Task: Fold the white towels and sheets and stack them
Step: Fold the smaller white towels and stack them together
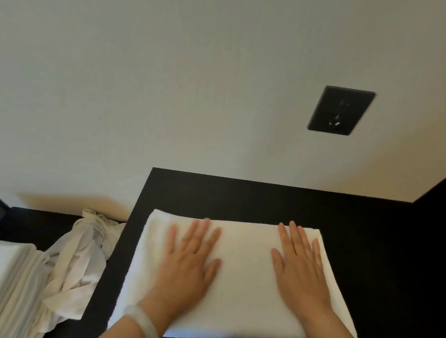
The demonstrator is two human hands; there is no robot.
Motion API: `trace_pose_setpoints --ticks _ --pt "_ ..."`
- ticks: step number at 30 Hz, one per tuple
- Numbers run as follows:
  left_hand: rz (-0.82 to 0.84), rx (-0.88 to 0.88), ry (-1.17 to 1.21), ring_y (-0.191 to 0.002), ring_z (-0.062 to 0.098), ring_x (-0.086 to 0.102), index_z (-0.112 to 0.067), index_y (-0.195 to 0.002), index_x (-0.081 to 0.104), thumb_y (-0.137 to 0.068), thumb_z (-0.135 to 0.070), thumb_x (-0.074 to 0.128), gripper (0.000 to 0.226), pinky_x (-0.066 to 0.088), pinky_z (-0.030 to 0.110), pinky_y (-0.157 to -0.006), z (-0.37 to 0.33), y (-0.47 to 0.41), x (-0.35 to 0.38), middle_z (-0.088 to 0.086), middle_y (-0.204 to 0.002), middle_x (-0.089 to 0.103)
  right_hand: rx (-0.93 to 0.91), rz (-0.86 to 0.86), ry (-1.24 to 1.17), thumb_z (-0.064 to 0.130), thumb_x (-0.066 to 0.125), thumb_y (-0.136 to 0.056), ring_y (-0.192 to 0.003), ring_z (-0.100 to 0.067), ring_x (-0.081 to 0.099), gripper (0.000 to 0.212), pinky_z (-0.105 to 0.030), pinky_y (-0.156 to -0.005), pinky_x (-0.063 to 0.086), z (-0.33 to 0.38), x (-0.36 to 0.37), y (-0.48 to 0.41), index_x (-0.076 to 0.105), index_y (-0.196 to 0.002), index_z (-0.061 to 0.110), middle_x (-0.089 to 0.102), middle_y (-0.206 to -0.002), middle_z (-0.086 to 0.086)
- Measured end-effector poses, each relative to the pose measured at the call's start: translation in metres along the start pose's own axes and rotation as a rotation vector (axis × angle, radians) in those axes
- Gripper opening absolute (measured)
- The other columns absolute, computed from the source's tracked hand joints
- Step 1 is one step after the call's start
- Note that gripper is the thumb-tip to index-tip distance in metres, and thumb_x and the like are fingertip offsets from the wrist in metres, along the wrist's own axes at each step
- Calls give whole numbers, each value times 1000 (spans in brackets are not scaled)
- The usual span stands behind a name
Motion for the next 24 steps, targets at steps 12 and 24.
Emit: trace_pose_setpoints --ticks 12,24 --pt "-94 -271 124 -140 0 -34 -27 -152 -18 -99 -56 7 66 -13 29 -120 53 44 -12 -11 -157 -30 -609 89 -163 34 20 -108 -150 -5 -9 52 -29 -120 -15 197 15 -13 8 -158 26 2 -166 8" --pt "-158 -463 325 -148 1 -13 -23 -157 0 -104 -41 26 61 -18 18 -115 69 69 -18 -14 -161 -3 -756 111 -37 32 16 -108 -150 -6 -15 52 -31 -121 -16 231 40 -12 5 -158 23 -3 -166 9"
Point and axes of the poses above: each hand's wrist, its own y-axis away from the middle knuckle, its own x-axis out of the palm, z = x × y, the point moved 5 cm from there along -y, towards the middle knuckle
